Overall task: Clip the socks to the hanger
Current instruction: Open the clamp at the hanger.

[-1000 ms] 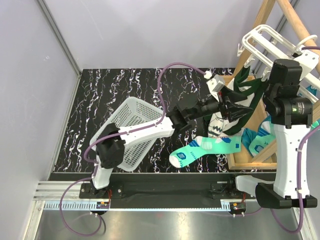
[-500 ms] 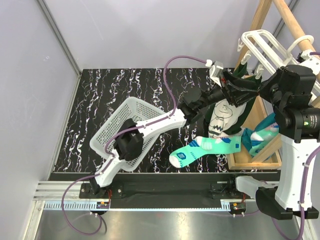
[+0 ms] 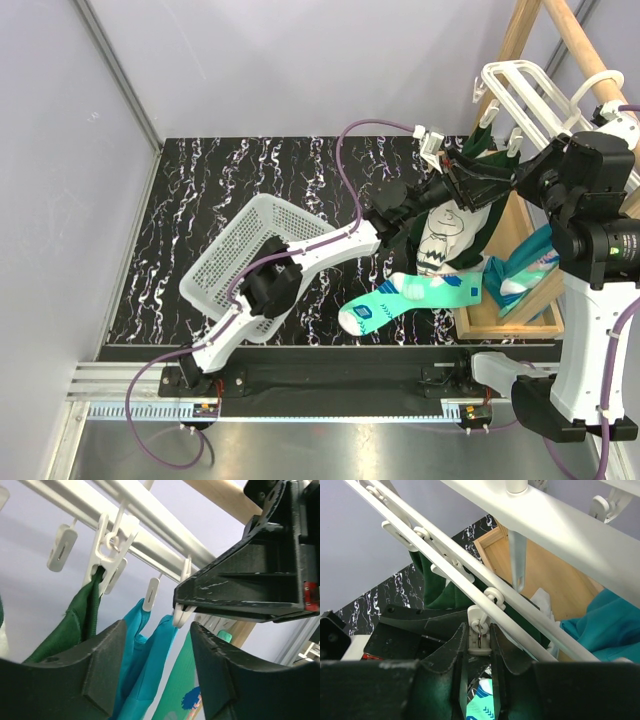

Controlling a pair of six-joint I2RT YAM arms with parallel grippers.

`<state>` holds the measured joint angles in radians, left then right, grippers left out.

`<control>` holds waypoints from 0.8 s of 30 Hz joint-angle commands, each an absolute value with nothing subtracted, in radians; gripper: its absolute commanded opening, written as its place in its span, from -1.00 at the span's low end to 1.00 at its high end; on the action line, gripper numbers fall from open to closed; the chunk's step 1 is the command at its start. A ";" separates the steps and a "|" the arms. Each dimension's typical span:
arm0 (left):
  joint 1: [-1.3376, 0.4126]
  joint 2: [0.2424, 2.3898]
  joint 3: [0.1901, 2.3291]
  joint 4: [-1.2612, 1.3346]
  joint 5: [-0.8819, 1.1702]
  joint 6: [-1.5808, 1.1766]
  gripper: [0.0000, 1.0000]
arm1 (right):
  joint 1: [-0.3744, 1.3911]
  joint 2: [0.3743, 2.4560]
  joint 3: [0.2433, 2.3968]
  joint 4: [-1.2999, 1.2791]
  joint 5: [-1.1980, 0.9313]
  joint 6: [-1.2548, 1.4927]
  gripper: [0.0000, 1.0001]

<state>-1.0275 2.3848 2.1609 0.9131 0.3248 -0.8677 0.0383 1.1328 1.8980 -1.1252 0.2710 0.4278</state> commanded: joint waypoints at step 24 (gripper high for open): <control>-1.042 2.422 2.313 1.009 0.294 -0.899 -0.31 | 0.040 1.129 1.933 -1.155 0.178 0.480 -1.00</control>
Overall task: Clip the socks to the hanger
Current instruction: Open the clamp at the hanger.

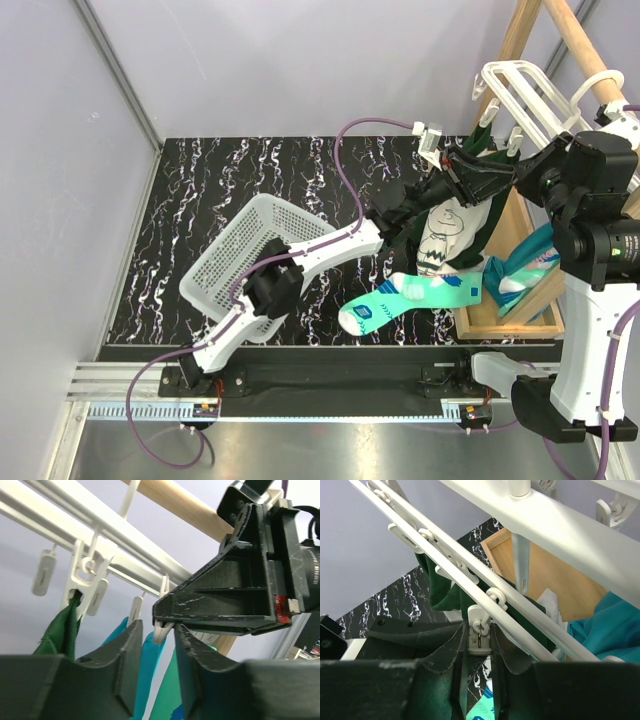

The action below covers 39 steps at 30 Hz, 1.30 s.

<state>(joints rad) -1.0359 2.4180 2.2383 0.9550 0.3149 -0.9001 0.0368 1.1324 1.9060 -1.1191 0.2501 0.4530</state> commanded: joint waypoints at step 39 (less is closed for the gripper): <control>-0.979 2.281 2.094 1.172 0.259 -1.844 -1.00 | 0.040 1.098 1.856 -0.930 0.210 0.442 0.04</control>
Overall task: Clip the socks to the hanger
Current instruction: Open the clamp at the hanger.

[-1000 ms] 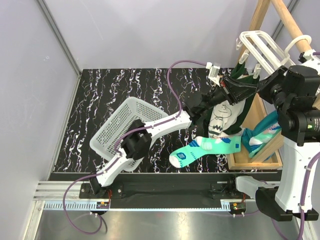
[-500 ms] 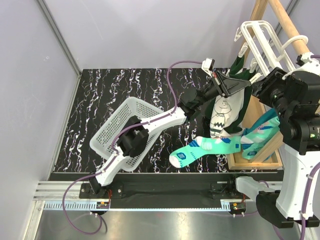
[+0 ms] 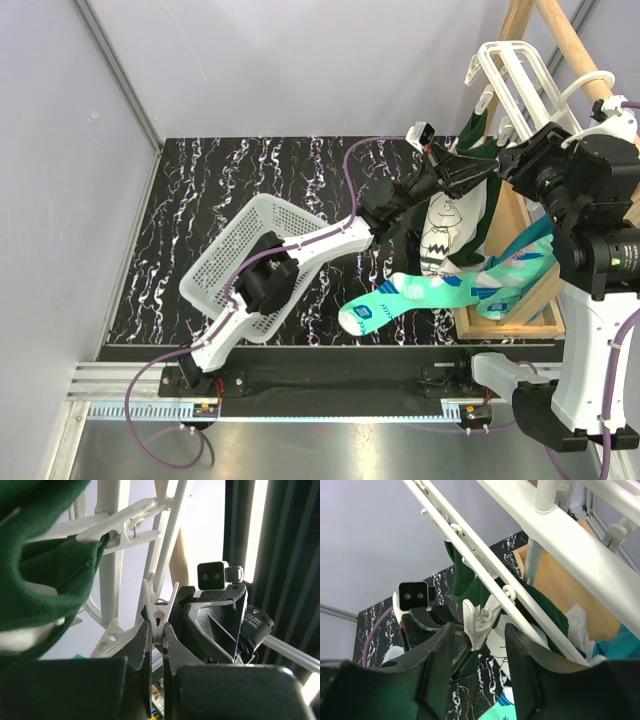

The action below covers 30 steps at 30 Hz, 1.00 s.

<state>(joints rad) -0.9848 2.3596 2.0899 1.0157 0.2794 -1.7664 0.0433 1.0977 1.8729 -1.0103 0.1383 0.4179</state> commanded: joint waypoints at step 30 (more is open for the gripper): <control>-1.015 2.329 2.138 1.212 0.141 -2.014 -1.00 | 0.040 1.088 1.761 -0.818 0.397 0.600 -0.03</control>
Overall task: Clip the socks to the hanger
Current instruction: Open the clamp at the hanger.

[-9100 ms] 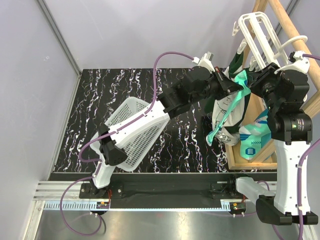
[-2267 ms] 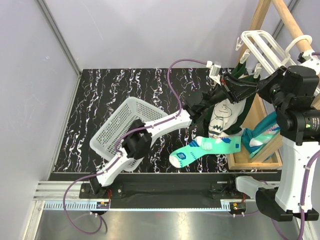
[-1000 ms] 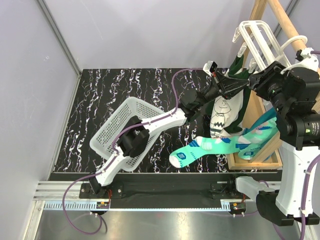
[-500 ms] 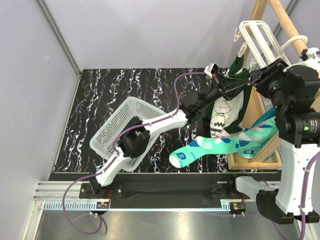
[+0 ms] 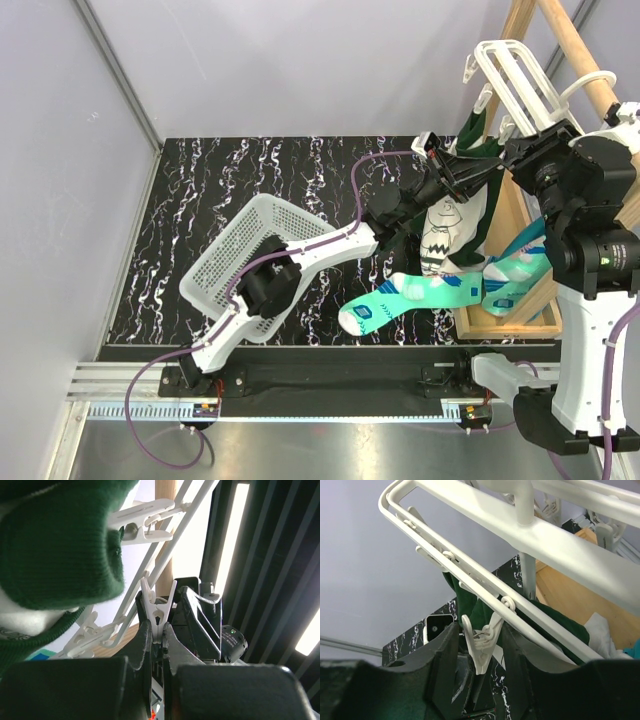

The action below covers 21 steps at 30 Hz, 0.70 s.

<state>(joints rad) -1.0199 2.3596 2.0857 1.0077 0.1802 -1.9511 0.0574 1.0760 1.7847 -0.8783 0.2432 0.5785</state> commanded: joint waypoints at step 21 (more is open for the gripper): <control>-1.017 2.330 2.138 1.164 0.153 -1.999 -1.00 | 0.040 1.069 1.721 -0.782 0.431 0.595 -1.00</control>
<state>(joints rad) -1.0252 2.3627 2.0861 0.9840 0.1448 -1.9728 0.0608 1.0615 1.7329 -0.7971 0.2798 0.5816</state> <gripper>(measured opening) 0.059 0.011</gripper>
